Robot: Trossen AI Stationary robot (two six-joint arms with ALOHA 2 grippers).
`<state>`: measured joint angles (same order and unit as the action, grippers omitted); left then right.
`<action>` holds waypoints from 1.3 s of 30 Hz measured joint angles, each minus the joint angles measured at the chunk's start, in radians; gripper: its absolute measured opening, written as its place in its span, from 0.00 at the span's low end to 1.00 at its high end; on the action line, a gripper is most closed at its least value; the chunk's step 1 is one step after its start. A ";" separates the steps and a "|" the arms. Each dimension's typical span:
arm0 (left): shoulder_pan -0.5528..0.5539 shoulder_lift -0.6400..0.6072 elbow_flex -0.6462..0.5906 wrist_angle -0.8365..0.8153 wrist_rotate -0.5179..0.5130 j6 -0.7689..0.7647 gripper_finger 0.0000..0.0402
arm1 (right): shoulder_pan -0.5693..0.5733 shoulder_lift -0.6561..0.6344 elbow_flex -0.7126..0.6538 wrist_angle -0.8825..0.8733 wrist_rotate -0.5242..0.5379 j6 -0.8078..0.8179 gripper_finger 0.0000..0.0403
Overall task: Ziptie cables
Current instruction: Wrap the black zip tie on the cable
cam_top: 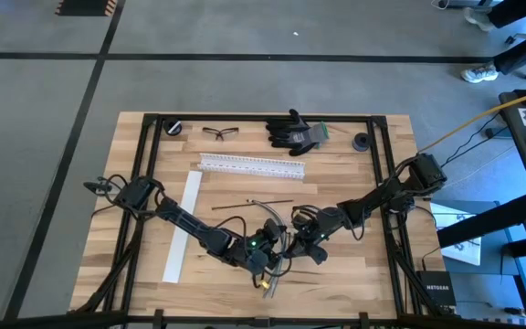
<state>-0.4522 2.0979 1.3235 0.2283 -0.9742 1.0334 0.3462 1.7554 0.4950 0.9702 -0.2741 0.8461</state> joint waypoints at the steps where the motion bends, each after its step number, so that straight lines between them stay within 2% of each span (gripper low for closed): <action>1: 0.000 0.000 0.000 0.000 -0.006 0.011 0.00 | 0.000 0.000 0.000 -0.001 0.000 0.016 0.00; 5: 0.000 0.000 0.000 0.000 -0.053 0.065 0.00 | 0.000 0.000 0.000 -0.001 -0.007 0.067 0.00; 15: -0.022 0.000 0.000 0.007 -0.061 0.182 0.00 | -0.033 0.000 0.000 0.069 0.010 0.154 0.00; 23: -0.046 0.000 0.000 0.012 -0.061 0.199 0.00 | -0.074 0.000 0.000 0.078 0.003 0.141 0.00; 28: -0.031 0.000 -0.008 0.003 -0.101 0.208 0.00 | -0.052 0.000 0.000 0.080 -0.024 0.152 0.00; 39: -0.067 0.000 -0.008 -0.032 -0.073 0.232 0.00 | -0.087 0.000 0.000 0.104 -0.013 0.112 0.00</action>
<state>-0.5191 2.0979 1.3159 0.1959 -1.0475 1.2650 0.2592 1.7554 0.4946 1.0747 -0.2872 0.9577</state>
